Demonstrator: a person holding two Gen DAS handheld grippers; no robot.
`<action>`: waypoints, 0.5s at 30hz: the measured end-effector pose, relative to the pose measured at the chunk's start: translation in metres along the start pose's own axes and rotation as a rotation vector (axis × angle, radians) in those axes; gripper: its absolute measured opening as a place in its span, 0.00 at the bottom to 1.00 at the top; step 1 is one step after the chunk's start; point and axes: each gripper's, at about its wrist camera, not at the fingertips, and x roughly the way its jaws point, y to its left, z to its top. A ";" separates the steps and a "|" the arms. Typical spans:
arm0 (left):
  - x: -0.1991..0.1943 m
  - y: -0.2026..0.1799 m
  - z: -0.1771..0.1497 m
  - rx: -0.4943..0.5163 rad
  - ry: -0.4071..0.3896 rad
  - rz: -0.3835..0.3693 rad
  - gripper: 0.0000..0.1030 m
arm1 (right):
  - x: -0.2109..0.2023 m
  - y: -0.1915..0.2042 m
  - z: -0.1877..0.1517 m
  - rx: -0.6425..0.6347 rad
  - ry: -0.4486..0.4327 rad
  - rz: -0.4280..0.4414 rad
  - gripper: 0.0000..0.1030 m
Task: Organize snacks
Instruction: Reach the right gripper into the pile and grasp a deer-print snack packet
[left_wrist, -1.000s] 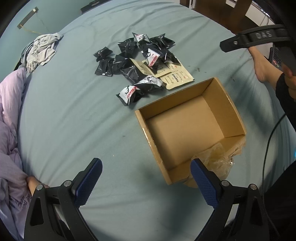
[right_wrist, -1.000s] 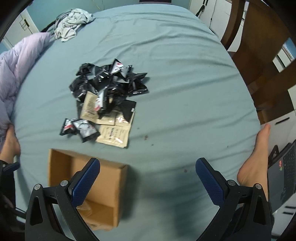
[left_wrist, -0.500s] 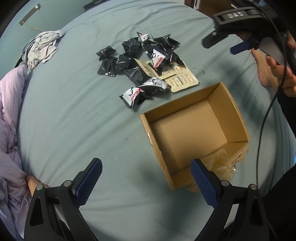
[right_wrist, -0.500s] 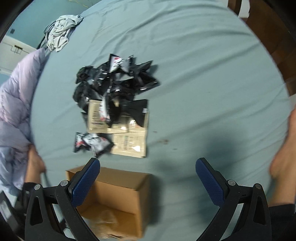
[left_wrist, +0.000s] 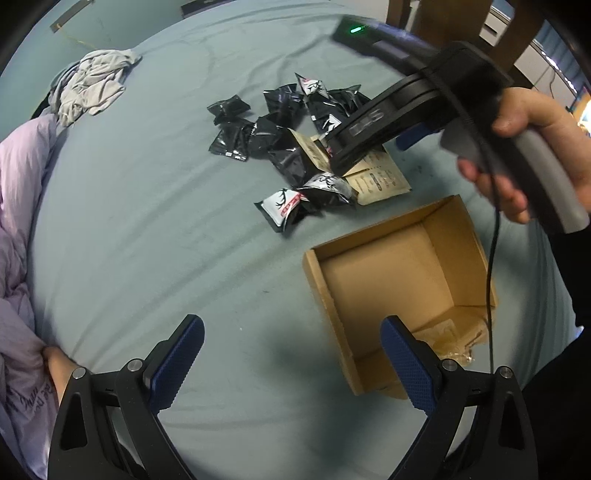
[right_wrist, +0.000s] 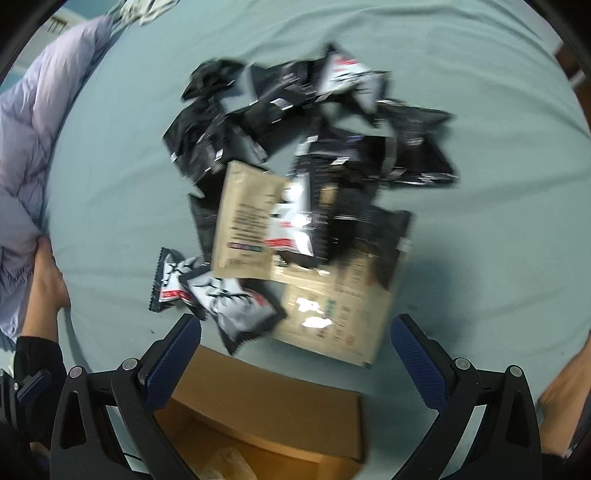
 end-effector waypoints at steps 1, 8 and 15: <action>0.001 0.000 0.000 0.006 0.003 0.001 0.95 | 0.006 0.004 0.003 -0.010 0.011 0.000 1.00; 0.007 -0.003 0.002 0.019 0.022 -0.010 0.95 | 0.046 0.030 0.020 -0.084 0.054 -0.044 1.00; 0.012 -0.004 0.002 0.032 0.026 -0.003 0.95 | 0.077 0.061 0.024 -0.152 0.075 -0.075 0.66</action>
